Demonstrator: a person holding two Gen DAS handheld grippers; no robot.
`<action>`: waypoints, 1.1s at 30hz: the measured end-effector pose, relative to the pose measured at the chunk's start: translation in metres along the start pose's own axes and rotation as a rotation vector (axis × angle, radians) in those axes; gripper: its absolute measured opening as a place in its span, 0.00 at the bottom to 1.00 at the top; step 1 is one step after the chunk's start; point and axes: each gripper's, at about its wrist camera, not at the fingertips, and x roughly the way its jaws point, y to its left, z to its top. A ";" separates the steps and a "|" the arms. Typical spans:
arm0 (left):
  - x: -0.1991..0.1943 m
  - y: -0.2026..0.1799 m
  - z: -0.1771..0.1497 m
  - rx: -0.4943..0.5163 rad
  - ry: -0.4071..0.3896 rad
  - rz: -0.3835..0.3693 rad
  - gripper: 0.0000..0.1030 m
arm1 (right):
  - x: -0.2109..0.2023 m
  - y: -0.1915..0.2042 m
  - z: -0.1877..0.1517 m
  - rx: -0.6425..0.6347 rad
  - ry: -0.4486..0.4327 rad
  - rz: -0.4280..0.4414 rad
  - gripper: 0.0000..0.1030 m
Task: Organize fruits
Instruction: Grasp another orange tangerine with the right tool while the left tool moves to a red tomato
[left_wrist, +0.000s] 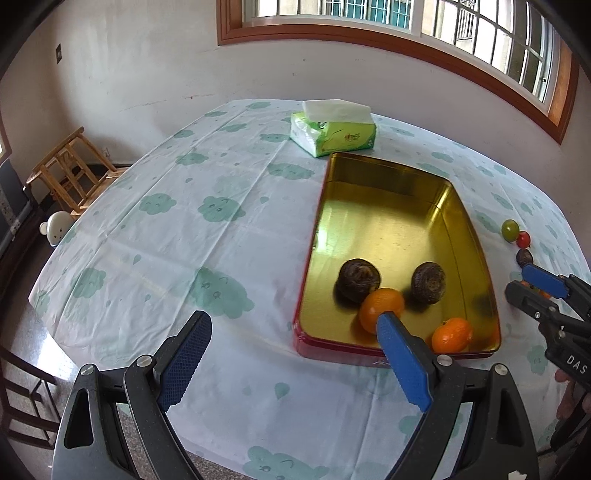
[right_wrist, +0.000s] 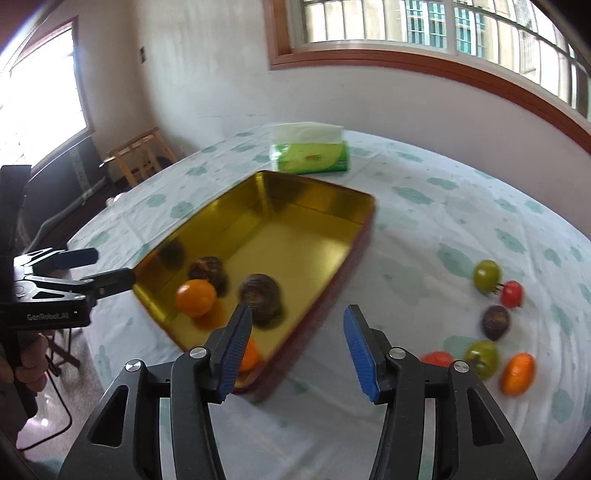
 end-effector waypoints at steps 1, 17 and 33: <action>-0.001 -0.004 0.001 0.005 -0.002 -0.006 0.87 | -0.003 -0.009 -0.003 0.015 0.000 -0.020 0.52; -0.003 -0.094 0.007 0.178 -0.007 -0.111 0.87 | -0.031 -0.146 -0.061 0.233 0.060 -0.256 0.52; 0.006 -0.185 -0.002 0.339 0.028 -0.207 0.87 | 0.012 -0.165 -0.059 0.216 0.096 -0.244 0.51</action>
